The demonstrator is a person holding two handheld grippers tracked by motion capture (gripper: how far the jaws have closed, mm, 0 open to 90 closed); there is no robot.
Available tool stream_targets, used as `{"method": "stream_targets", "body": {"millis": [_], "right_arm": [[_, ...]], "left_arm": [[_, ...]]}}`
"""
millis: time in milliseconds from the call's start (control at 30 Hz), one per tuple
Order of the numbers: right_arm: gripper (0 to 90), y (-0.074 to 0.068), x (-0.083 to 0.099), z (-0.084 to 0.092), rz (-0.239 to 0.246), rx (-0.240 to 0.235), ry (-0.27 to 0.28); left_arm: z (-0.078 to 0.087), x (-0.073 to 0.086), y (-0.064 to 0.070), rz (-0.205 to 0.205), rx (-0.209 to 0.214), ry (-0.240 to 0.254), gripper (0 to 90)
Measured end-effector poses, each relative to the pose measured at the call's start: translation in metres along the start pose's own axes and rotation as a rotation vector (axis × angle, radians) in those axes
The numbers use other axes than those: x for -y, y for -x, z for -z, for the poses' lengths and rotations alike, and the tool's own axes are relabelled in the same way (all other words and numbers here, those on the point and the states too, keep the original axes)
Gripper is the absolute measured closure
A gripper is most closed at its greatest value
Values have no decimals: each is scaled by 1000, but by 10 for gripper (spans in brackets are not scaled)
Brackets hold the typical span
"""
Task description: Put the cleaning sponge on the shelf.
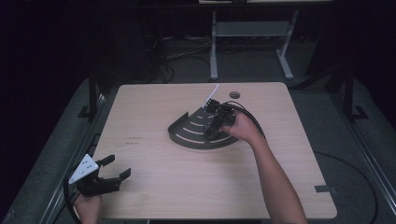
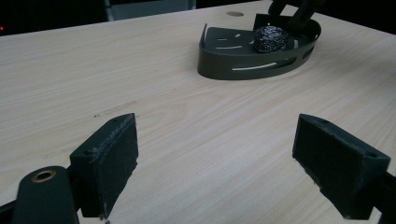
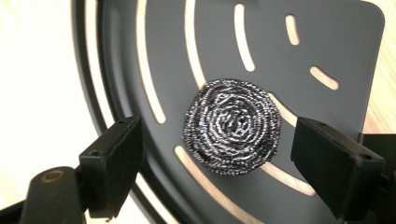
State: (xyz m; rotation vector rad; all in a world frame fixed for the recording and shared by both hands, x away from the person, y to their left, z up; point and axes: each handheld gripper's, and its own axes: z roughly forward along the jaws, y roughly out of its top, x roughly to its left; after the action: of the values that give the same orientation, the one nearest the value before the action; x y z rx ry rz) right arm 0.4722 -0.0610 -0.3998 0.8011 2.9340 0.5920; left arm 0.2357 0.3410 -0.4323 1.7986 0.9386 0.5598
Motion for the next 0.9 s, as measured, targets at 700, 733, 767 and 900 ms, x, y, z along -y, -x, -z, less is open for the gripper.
{"method": "stream_targets", "body": {"millis": [700,733,767,900], "right_arm": [[172,-15,38,25,-3,5,47],[172,-16,41,26,-5,6,53],[172,-17,42,28,-5,6,55],[172,-19,53,33,-8,9,58]], "left_arm": [[0,0,2,-6,0,-2,137],[0,0,2,-5,-1,-1,137],[0,0,2,-6,-1,-3,137],[0,0,2,-8,-1,-6,137]]}}
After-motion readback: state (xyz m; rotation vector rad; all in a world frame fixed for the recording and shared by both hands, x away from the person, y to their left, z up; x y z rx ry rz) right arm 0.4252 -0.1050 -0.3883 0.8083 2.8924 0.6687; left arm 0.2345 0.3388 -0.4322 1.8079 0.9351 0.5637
